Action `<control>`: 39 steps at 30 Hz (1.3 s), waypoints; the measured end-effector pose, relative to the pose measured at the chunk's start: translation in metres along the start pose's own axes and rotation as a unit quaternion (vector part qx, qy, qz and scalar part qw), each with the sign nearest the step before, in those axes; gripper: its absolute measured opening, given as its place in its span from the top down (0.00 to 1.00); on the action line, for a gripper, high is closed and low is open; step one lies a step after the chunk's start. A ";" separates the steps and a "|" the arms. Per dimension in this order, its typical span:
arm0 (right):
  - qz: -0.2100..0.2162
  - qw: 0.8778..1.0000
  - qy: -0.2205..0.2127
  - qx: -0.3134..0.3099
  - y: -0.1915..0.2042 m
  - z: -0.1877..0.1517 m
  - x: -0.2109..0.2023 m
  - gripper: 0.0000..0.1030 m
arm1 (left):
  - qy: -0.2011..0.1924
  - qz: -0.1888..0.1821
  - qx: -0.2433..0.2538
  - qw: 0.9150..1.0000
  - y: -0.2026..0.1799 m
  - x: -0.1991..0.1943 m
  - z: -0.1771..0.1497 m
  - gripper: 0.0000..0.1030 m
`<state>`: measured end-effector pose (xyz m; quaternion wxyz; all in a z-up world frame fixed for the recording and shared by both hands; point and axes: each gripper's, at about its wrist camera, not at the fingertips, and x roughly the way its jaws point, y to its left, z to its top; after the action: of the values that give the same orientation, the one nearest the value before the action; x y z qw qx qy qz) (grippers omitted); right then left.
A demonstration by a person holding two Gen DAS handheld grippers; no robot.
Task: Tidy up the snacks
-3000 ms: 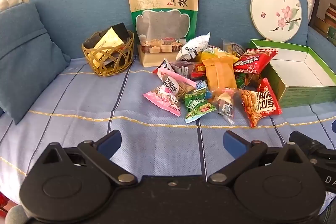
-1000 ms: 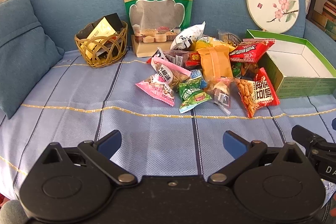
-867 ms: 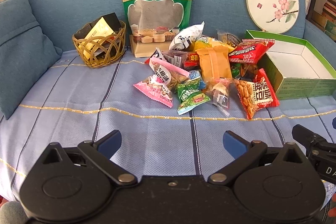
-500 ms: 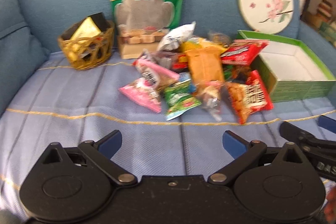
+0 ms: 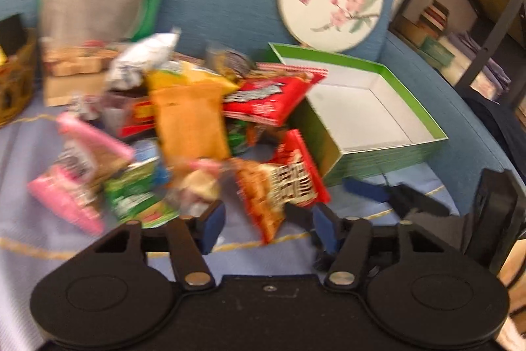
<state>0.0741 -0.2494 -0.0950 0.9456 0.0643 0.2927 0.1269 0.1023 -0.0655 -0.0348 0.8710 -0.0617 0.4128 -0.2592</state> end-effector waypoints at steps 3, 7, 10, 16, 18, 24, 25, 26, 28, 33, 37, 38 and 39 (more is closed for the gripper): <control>0.034 0.999 0.015 0.026 -0.007 -0.001 0.008 0.00 | 0.011 -0.003 -0.007 1.000 0.003 0.023 0.005 0.55; 0.047 0.998 0.018 0.049 -0.012 0.000 0.001 0.32 | 0.021 0.012 -0.051 0.998 0.021 0.046 0.010 0.57; 0.052 0.998 0.017 0.038 -0.009 -0.001 -0.003 0.34 | 0.031 0.002 -0.064 0.997 0.027 0.053 0.011 0.57; 0.031 0.999 0.021 0.039 -0.013 0.001 0.003 0.33 | 0.029 0.005 -0.049 0.998 0.025 0.061 0.008 0.67; 0.043 0.998 0.025 0.039 -0.012 0.001 0.002 0.42 | 0.036 -0.012 -0.065 0.997 0.028 0.062 0.006 0.73; 0.063 0.998 0.016 0.007 0.000 0.003 -0.018 0.58 | 0.025 -0.005 -0.075 0.997 0.024 0.029 -0.005 0.84; 0.070 0.997 0.013 0.001 0.003 0.002 -0.024 0.59 | 0.022 -0.004 -0.074 0.997 0.022 0.020 -0.006 0.84; 0.075 0.997 0.006 -0.008 0.006 0.002 -0.031 0.59 | 0.016 -0.005 -0.070 0.997 0.019 0.011 -0.006 0.85; 0.076 0.997 -0.016 -0.024 0.012 0.003 -0.044 0.59 | 0.000 -0.003 -0.059 0.998 0.010 -0.003 -0.002 0.85; 0.056 0.994 -0.088 -0.015 0.004 0.014 -0.065 0.59 | -0.034 -0.018 -0.027 0.999 -0.020 -0.012 0.025 0.85; 0.033 0.993 -0.114 0.028 -0.022 0.018 -0.066 0.60 | -0.042 -0.037 -0.009 0.998 -0.043 0.005 0.044 0.85; 0.024 0.992 -0.119 0.034 -0.027 0.019 -0.066 0.60 | -0.043 -0.039 -0.002 0.998 -0.049 0.011 0.048 0.85; 0.014 0.991 -0.124 0.037 -0.032 0.019 -0.067 0.60 | -0.044 -0.041 0.007 0.998 -0.054 0.016 0.052 0.85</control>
<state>0.0384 -0.2994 -0.0496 0.9698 0.1183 0.1763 0.1200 0.1275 -0.1256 0.0056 0.8773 -0.0840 0.3692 -0.2950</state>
